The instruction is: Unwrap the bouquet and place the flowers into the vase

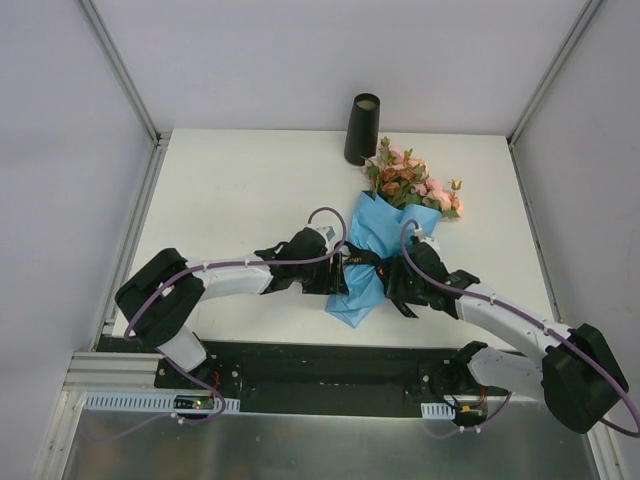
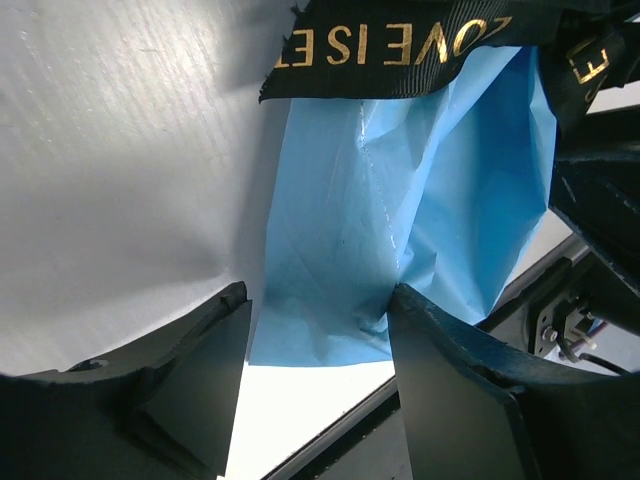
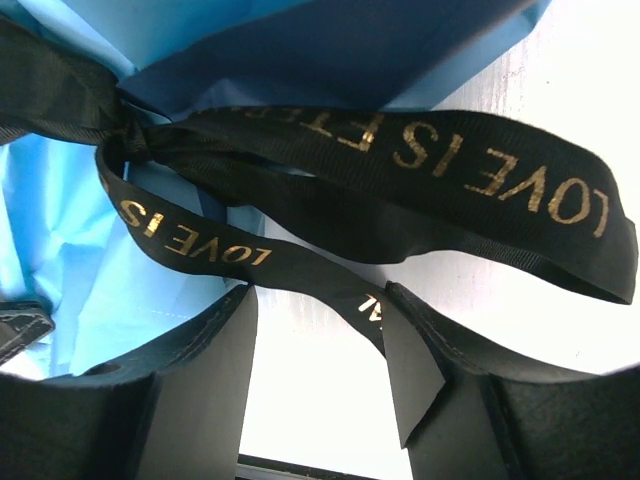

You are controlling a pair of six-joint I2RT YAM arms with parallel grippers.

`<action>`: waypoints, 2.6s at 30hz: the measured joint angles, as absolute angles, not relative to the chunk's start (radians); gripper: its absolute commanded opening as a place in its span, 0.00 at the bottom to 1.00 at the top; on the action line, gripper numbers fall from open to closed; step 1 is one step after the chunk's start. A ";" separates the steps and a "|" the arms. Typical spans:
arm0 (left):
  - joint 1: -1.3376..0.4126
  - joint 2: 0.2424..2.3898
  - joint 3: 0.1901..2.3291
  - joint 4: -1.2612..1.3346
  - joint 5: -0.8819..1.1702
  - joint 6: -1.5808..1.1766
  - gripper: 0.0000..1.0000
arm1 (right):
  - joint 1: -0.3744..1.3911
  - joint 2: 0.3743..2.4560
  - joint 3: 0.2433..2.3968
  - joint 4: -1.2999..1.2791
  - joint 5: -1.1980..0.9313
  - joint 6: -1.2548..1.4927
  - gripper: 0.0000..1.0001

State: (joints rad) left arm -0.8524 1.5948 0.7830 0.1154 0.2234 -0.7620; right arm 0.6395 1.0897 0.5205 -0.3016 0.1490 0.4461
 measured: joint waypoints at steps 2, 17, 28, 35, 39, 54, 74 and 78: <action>-0.852 1.590 0.788 0.106 0.208 -0.759 0.59 | 0.640 1.095 0.517 -0.299 0.147 0.446 0.59; -0.870 1.583 0.805 0.062 0.165 -0.743 0.60 | 0.640 1.137 0.487 -0.234 0.167 0.480 0.63; -0.884 1.583 0.817 0.048 0.144 -0.740 0.60 | 0.641 1.144 0.478 -0.213 0.285 0.515 0.37; -0.886 1.581 0.817 0.043 0.129 -0.740 0.60 | 0.648 1.193 0.487 -0.204 0.322 0.529 0.14; -0.891 1.567 0.817 0.039 0.112 -0.740 0.61 | 0.651 1.190 0.488 -0.210 0.314 0.530 0.25; -0.891 1.522 0.817 -0.005 0.065 -0.714 0.60 | 0.651 1.082 0.599 -0.240 0.195 0.328 0.52; -0.891 1.522 0.817 -0.007 0.065 -0.714 0.59 | 0.630 1.198 0.653 -0.216 0.084 0.298 0.39; -0.891 1.522 0.817 -0.007 0.062 -0.714 0.59 | 0.630 1.172 0.652 -0.223 0.067 0.334 0.43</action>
